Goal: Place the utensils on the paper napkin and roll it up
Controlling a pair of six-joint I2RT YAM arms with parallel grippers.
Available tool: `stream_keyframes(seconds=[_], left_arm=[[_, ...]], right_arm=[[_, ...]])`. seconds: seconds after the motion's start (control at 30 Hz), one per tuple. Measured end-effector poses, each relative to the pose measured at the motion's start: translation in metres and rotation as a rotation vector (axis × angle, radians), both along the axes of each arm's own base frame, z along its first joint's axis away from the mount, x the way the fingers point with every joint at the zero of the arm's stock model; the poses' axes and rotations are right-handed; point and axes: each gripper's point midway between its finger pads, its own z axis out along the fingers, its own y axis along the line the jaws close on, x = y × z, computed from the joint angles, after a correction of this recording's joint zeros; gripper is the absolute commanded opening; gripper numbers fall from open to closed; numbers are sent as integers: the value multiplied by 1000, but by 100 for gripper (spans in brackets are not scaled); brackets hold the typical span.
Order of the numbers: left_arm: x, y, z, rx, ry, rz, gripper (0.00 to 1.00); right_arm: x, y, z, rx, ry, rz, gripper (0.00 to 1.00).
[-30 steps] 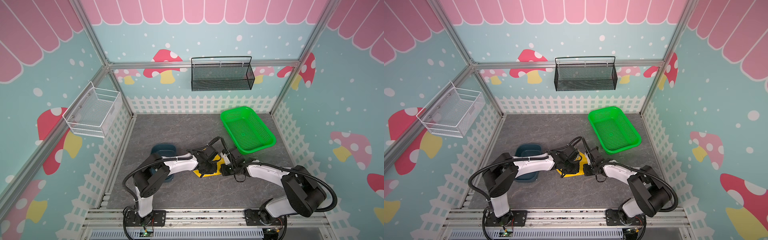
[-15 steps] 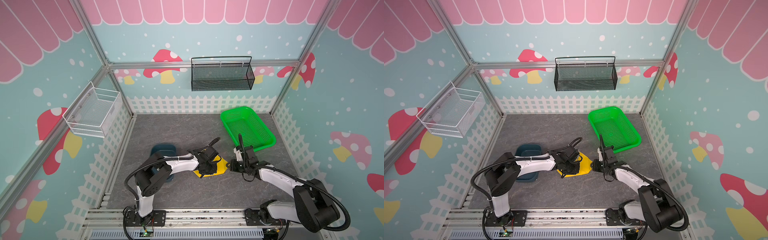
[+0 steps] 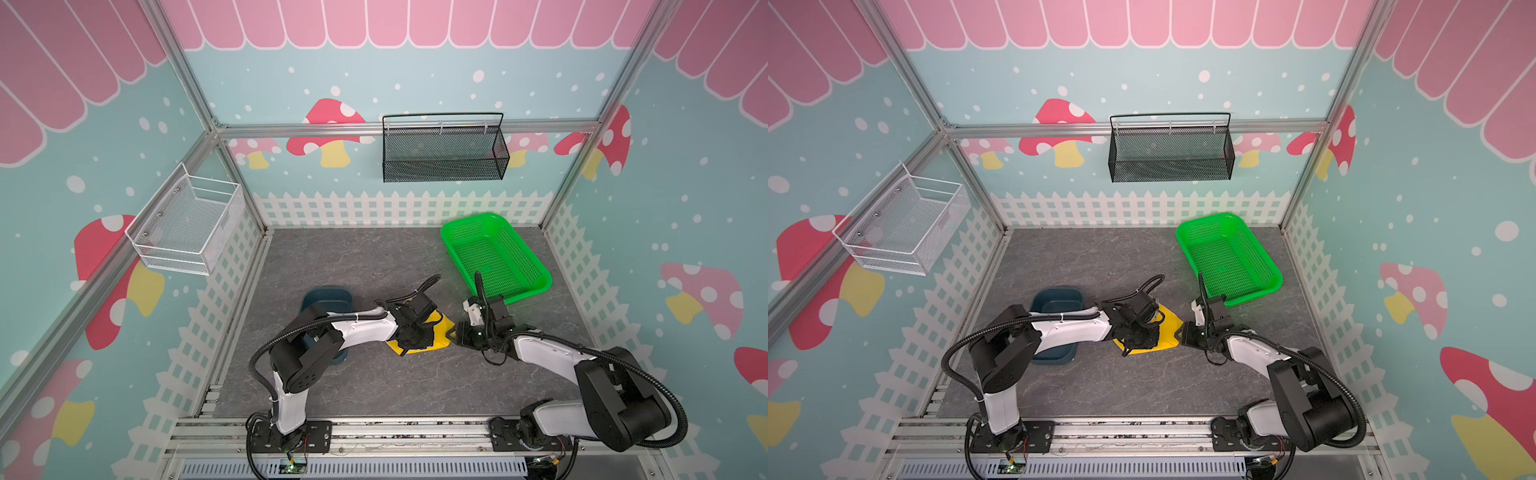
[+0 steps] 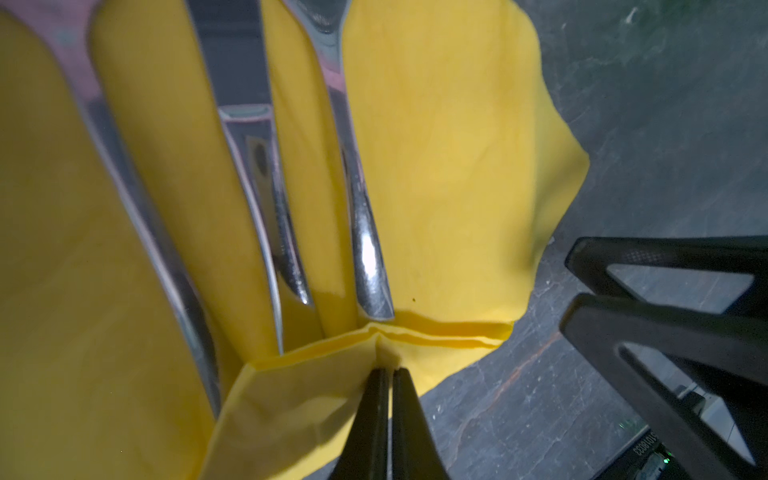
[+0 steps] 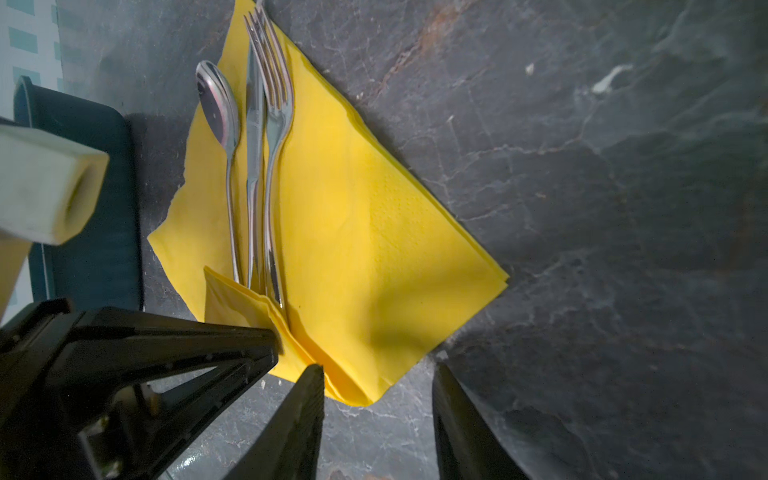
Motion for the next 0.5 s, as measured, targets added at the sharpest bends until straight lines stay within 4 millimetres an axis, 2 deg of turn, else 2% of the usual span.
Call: stream_keyframes(seconds=[0.27,0.37,0.5], left_arm=[[0,0,0,0,0,0,9],[0,0,0,0,0,0,9],[0,0,0,0,0,0,9]], right_arm=[[10,-9,-2,-68,-36,-20,49],[24,-13,7,-106,-81,-41,49],[54,-23,28,-158,-167,-86,50]])
